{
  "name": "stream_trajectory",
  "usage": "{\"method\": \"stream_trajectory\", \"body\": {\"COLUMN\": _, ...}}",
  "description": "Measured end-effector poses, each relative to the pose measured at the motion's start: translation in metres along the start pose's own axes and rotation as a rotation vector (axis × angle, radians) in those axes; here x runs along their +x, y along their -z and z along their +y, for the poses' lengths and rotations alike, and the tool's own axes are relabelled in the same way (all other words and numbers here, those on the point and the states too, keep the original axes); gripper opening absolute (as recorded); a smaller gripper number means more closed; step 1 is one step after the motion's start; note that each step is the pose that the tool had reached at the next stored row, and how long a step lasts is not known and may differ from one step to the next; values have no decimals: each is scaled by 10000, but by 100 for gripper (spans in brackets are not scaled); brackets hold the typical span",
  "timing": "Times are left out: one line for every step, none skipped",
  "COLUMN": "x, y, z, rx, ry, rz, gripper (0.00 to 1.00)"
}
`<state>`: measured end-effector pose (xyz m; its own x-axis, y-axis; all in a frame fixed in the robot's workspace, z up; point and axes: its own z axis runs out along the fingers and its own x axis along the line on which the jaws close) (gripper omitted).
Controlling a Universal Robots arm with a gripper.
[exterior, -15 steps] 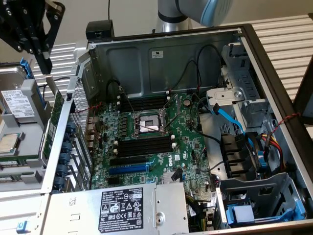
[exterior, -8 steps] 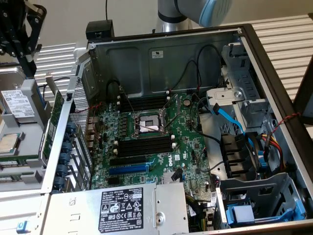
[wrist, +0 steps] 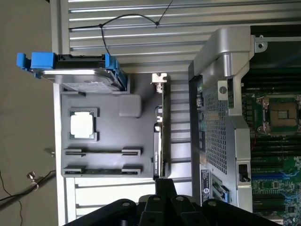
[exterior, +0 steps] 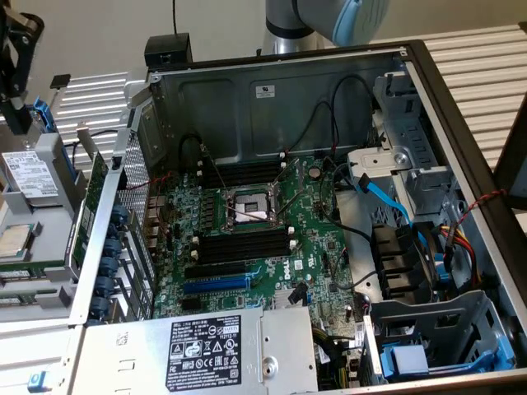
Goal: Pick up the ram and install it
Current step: 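Reach for the ram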
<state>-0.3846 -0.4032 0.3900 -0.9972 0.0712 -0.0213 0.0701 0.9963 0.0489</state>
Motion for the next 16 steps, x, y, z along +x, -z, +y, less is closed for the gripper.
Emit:
{"method": "stream_trajectory", "body": {"x": 42, "y": 0, "z": -3, "rx": 0, "ry": 0, "rz": 0, "gripper": 11}}
{"method": "stream_trajectory", "body": {"x": 87, "y": 0, "z": -7, "rx": 0, "ry": 1, "rz": 0, "gripper": 11}}
{"method": "stream_trajectory", "body": {"x": 133, "y": -1, "z": -10, "rx": 0, "ry": 0, "rz": -1, "gripper": 11}}
{"method": "stream_trajectory", "body": {"x": 178, "y": -1, "z": -14, "rx": 0, "ry": 0, "rz": 0, "gripper": 11}}
{"method": "stream_trajectory", "body": {"x": 227, "y": -3, "z": -17, "rx": 0, "ry": -1, "rz": -1, "gripper": 11}}
{"method": "stream_trajectory", "body": {"x": 272, "y": -5, "z": -21, "rx": 0, "ry": -1, "rz": 0, "gripper": 11}}
{"method": "stream_trajectory", "body": {"x": 317, "y": -7, "z": -24, "rx": -1, "ry": 0, "rz": -1, "gripper": 11}}
{"method": "stream_trajectory", "body": {"x": 363, "y": -8, "z": -27, "rx": 0, "ry": 0, "rz": 0, "gripper": 11}}
{"method": "stream_trajectory", "body": {"x": 406, "y": -9, "z": -31, "rx": 0, "ry": 1, "rz": 0, "gripper": 11}}
{"method": "stream_trajectory", "body": {"x": 447, "y": -10, "z": -34, "rx": 0, "ry": 1, "rz": 0, "gripper": 11}}
{"method": "stream_trajectory", "body": {"x": 486, "y": -12, "z": -36, "rx": 0, "ry": 0, "rz": 0, "gripper": 11}}
{"method": "stream_trajectory", "body": {"x": 518, "y": -14, "z": -39, "rx": 1, "ry": -1, "rz": 0, "gripper": 11}}
{"method": "stream_trajectory", "body": {"x": 546, "y": -16, "z": -41, "rx": 0, "ry": 0, "rz": 0, "gripper": 11}}
{"method": "stream_trajectory", "body": {"x": 570, "y": -20, "z": -43, "rx": 1, "ry": 0, "rz": 0, "gripper": 11}}
{"method": "stream_trajectory", "body": {"x": 596, "y": -24, "z": -45, "rx": 0, "ry": -1, "rz": 0, "gripper": 11}}
{"method": "stream_trajectory", "body": {"x": 622, "y": -29, "z": -47, "rx": 0, "ry": 0, "rz": -1, "gripper": 11}}
